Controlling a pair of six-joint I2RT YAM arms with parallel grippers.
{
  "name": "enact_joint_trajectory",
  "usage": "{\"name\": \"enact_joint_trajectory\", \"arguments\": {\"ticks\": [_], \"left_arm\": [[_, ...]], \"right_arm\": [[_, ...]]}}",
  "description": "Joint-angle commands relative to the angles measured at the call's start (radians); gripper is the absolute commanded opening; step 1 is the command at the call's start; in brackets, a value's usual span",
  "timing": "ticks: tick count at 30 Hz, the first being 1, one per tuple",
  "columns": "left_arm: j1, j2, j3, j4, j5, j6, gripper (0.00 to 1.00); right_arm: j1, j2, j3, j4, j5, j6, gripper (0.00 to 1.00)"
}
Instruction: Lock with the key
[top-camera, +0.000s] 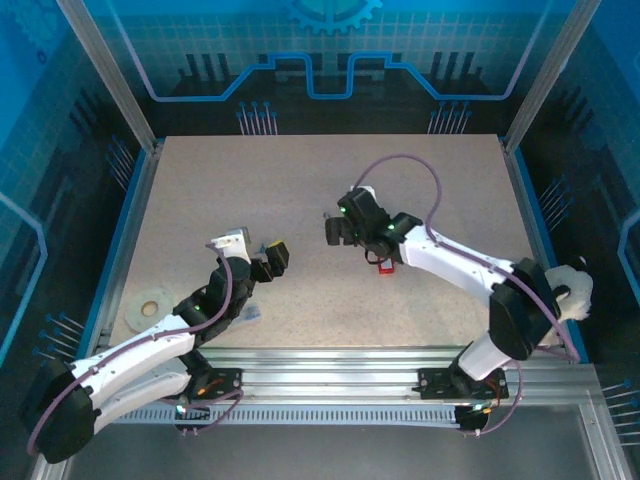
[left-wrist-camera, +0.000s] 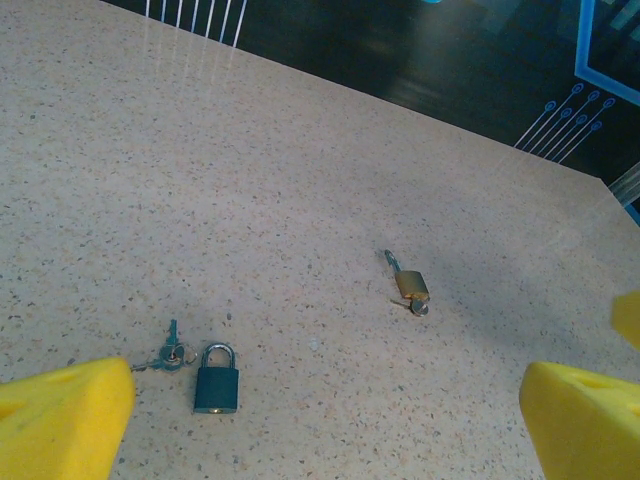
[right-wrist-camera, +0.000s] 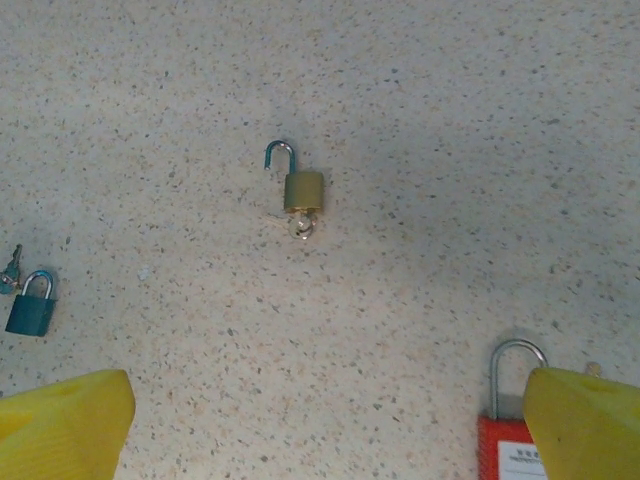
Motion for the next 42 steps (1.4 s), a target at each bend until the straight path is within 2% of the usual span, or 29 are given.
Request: {"name": "enact_joint_trajectory", "arguments": {"ticks": [1,12,18,29,42], "left_arm": [[-0.003,0.004,0.003,-0.008,-0.024,-0.005,0.99],[-0.004,0.002,0.008,-0.017,-0.026,-0.007,0.99],[-0.004,0.01,0.007,-0.015,-0.026,-0.014,0.99],[-0.004,0.02,0.012,-0.017,-0.027,-0.014,0.99],[-0.004,0.024,0.011,-0.016,-0.029,-0.013,0.99]], "right_arm": [[0.011,0.082,0.092,-0.098,-0.013,-0.026,1.0],[-0.026,0.31,0.282,-0.172,-0.062,-0.038,1.0],[-0.048,0.407,0.349,-0.202,-0.079,-0.06,0.95],[-0.076,0.517,0.438,-0.212,-0.095,-0.102,0.75],[-0.085,0.622,0.551,-0.243,-0.076,-0.14,0.58]]}}
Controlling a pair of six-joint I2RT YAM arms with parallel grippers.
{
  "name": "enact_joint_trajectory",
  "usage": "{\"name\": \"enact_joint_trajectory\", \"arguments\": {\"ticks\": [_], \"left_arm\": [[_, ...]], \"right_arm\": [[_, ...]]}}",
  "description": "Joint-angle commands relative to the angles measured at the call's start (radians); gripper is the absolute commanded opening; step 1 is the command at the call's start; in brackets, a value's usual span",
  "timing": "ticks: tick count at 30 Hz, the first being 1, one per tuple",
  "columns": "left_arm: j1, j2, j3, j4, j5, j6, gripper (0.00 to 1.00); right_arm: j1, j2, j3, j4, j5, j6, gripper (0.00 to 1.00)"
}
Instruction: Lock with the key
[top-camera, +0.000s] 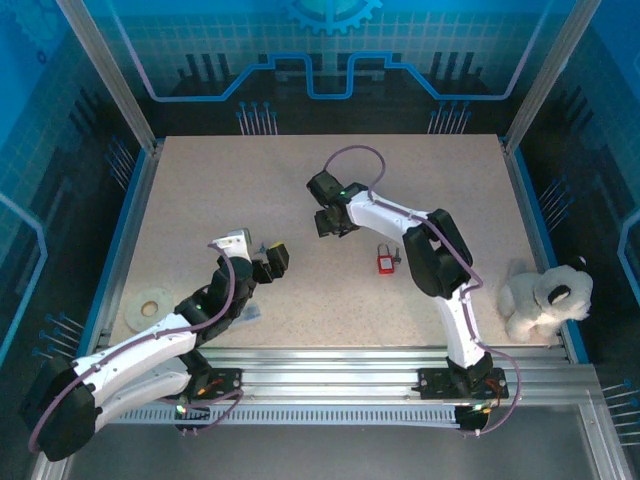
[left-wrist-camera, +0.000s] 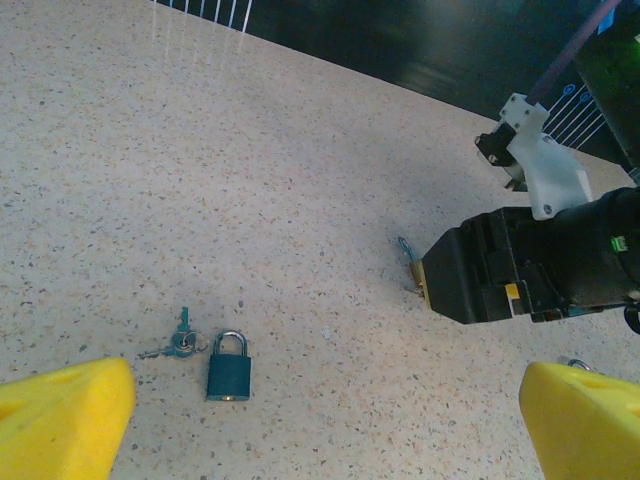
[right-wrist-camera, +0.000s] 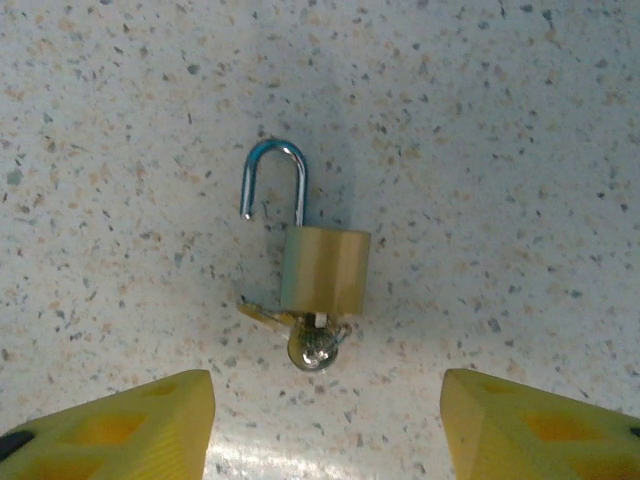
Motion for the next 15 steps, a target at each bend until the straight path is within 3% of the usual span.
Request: {"name": "enact_joint_trajectory", "arguments": {"ticks": [1,8,15], "left_arm": [[-0.004,0.005,0.012,0.001,-0.024,-0.011,0.99],[-0.004,0.011,0.014,0.004,-0.024,-0.008,0.99],[-0.004,0.019,0.015,0.006,-0.025,-0.008,0.99]], "right_arm": [[-0.013,0.035,0.051,-0.036,0.008,-0.019,0.56],[-0.027,0.081,0.092,-0.049,0.012,-0.019,0.47],[-0.032,0.113,0.12,-0.052,0.014,-0.022,0.46]]}}
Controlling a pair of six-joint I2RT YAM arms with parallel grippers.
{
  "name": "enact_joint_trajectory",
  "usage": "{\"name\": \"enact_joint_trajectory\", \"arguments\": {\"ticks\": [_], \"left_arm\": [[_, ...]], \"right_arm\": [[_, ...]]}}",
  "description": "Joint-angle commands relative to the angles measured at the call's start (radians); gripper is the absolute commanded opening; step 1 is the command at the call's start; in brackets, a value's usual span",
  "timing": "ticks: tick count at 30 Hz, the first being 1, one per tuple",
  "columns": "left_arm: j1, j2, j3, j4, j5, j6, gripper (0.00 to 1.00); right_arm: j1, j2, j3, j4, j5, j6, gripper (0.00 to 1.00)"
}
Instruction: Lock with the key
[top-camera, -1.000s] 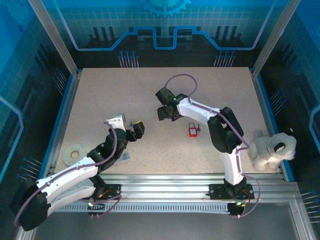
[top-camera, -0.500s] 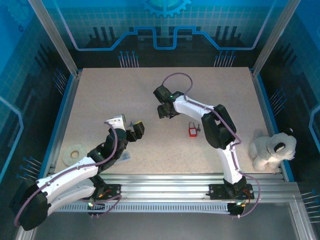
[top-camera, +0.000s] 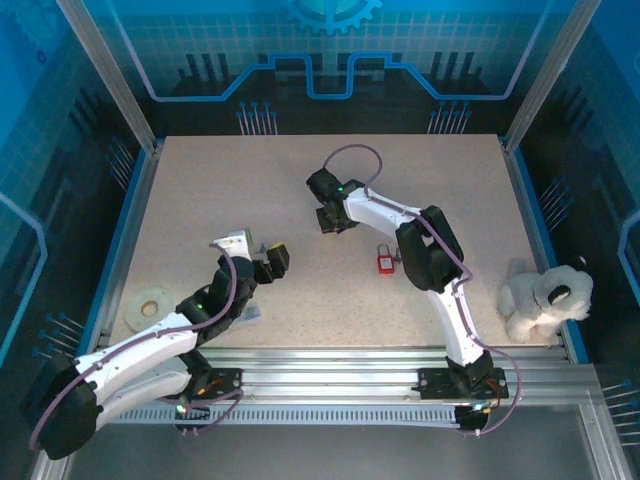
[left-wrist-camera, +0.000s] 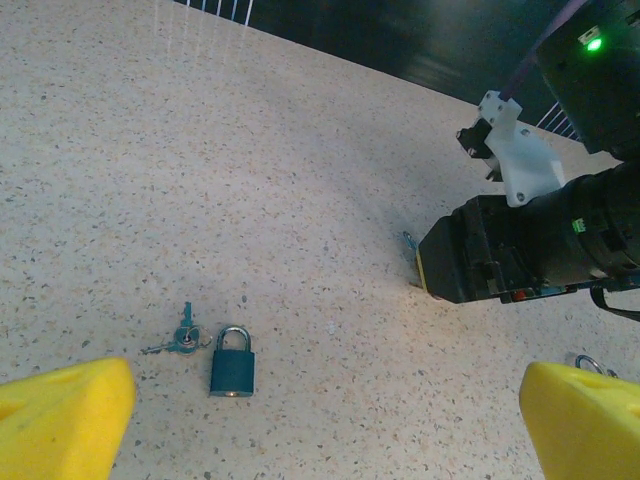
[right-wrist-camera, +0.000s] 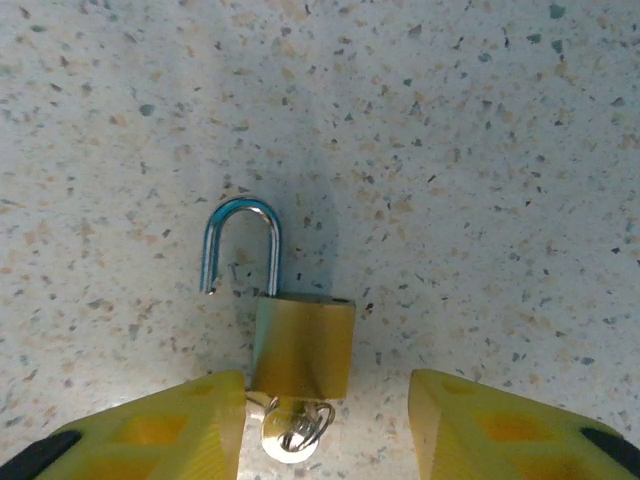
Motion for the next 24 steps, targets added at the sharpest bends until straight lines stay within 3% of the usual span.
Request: {"name": "enact_joint_trajectory", "arguments": {"ticks": [1,24], "left_arm": [[-0.003,0.007,0.016,0.005,-0.024,-0.008,0.99],[-0.004,0.012,0.017,0.005,-0.024,-0.007,0.99]], "right_arm": [[-0.011,0.026,0.036,-0.031,0.002,-0.005,0.46],[-0.026,0.075,0.027,-0.021,-0.022,0.007,0.35]]}}
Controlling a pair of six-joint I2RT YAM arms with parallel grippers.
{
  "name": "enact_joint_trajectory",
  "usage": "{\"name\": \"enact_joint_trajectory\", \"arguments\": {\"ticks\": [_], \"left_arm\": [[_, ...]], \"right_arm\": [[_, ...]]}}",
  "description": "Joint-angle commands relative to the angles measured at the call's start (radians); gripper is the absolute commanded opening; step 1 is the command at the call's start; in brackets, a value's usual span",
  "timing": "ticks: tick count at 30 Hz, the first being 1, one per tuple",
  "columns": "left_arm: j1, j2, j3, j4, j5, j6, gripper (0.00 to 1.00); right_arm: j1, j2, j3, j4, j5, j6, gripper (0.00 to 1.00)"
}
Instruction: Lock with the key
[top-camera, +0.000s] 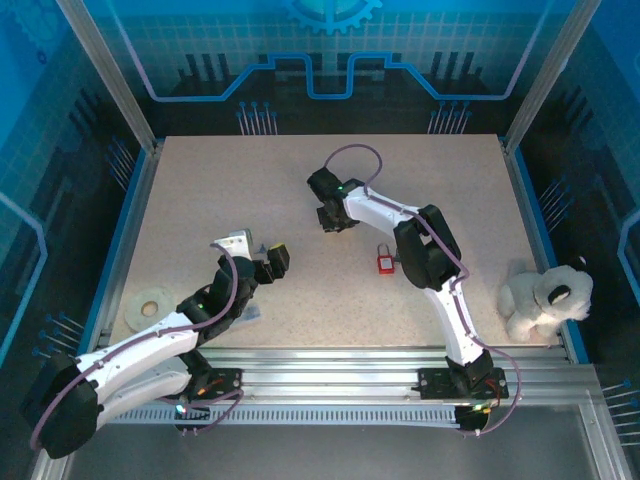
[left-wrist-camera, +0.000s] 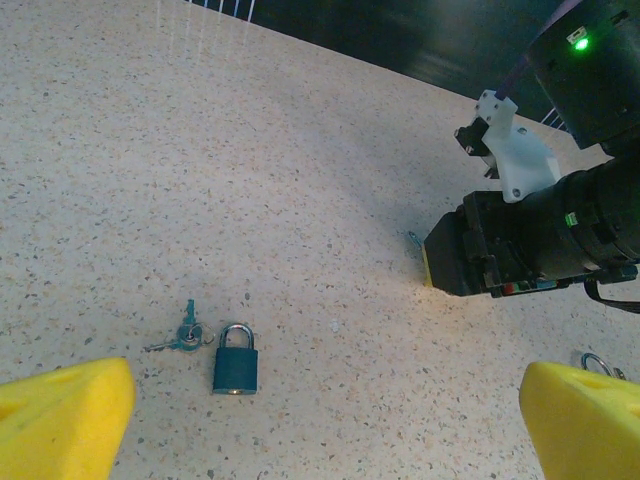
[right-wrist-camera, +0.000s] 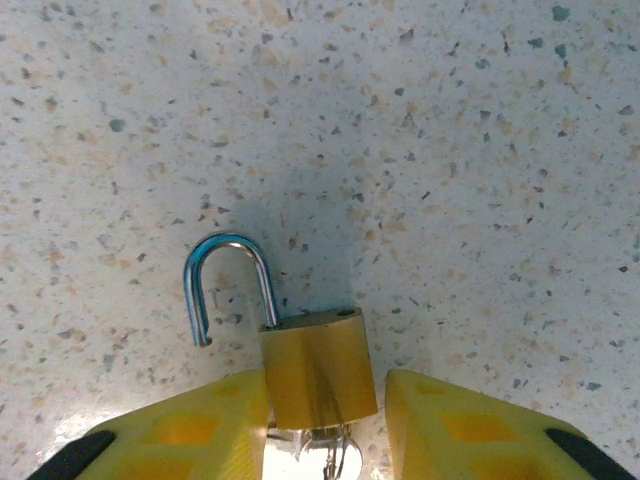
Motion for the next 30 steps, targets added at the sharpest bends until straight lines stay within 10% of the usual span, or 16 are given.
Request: {"name": "enact_joint_trajectory", "arguments": {"ticks": [1,30], "left_arm": [[-0.003,0.005,0.018,0.004,-0.022,-0.007,0.99],[-0.003,0.005,0.022,-0.002,-0.022,-0.005,0.99]], "right_arm": [[-0.016,0.047,0.001,-0.012,-0.024,0.008,0.34],[-0.02,-0.11,-0.196,0.118,-0.126,0.021,0.23]]}}
